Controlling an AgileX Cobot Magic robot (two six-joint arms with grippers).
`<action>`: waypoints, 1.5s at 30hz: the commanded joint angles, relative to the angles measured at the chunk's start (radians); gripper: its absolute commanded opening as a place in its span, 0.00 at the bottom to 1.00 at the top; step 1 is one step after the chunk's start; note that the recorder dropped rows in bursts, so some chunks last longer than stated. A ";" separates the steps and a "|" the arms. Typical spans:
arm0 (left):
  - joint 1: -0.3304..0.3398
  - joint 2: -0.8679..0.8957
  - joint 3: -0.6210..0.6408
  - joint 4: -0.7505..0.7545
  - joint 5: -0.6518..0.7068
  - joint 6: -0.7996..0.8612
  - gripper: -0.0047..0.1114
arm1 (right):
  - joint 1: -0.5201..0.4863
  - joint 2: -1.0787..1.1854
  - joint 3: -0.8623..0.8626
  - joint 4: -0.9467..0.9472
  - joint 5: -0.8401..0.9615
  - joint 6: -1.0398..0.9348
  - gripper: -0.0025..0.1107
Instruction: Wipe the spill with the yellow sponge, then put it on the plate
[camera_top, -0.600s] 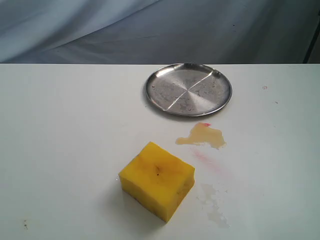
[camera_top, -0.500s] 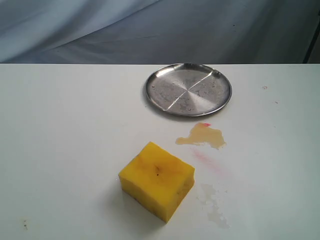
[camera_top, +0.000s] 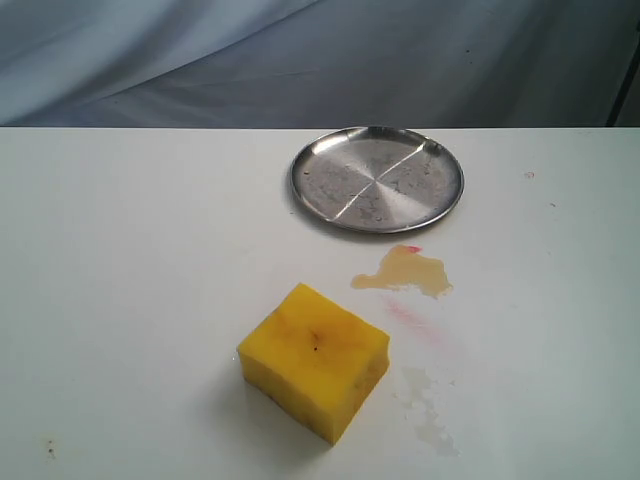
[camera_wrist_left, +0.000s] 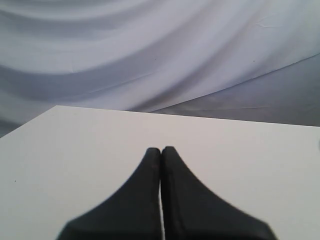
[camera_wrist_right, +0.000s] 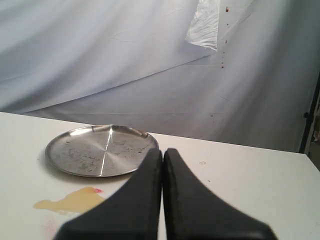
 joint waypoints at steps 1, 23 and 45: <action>-0.005 -0.004 0.005 0.001 -0.005 -0.002 0.04 | -0.008 -0.002 0.004 -0.008 -0.003 0.002 0.02; -0.005 -0.004 0.005 0.001 -0.284 -0.015 0.04 | -0.008 -0.002 0.004 -0.008 -0.003 0.002 0.02; -0.005 0.039 -0.293 0.116 -0.305 -0.168 0.04 | -0.008 -0.002 0.004 -0.008 -0.003 0.002 0.02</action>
